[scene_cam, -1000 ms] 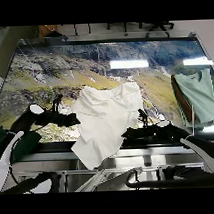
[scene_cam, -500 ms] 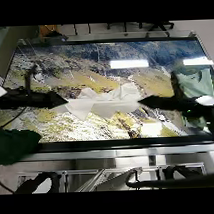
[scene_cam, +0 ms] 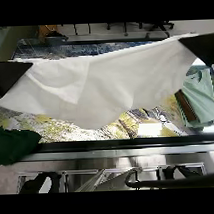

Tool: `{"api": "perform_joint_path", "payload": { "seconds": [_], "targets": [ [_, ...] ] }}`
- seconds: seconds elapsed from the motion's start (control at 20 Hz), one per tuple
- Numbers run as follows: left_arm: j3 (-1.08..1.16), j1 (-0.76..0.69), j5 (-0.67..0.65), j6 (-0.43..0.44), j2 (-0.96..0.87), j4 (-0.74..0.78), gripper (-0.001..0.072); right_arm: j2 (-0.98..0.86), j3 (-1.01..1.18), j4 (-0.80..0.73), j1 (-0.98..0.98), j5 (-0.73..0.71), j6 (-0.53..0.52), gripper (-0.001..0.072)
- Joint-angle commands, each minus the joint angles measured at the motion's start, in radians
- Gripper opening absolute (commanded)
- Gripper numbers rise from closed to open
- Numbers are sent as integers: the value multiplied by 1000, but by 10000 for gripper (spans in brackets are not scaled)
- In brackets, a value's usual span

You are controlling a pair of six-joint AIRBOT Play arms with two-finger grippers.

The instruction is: Fold the shirts.

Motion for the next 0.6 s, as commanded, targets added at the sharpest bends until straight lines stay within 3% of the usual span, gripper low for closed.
{"api": "perform_joint_path", "payload": {
  "seconds": [0.0,0.2,0.35,0.55],
  "targets": [
    [-66,2,11,0,53,-24,15,-5,38,-28,-4,49,5,20],
    [-370,-26,34,27,55,53,15,-10,-230,-45,-2,57,-18,20],
    [-670,-120,170,93,34,77,15,-16,-508,-45,24,33,-80,20],
    [-960,-295,400,184,-123,76,15,-76,-836,-47,148,-105,-181,20]
  ]
}}
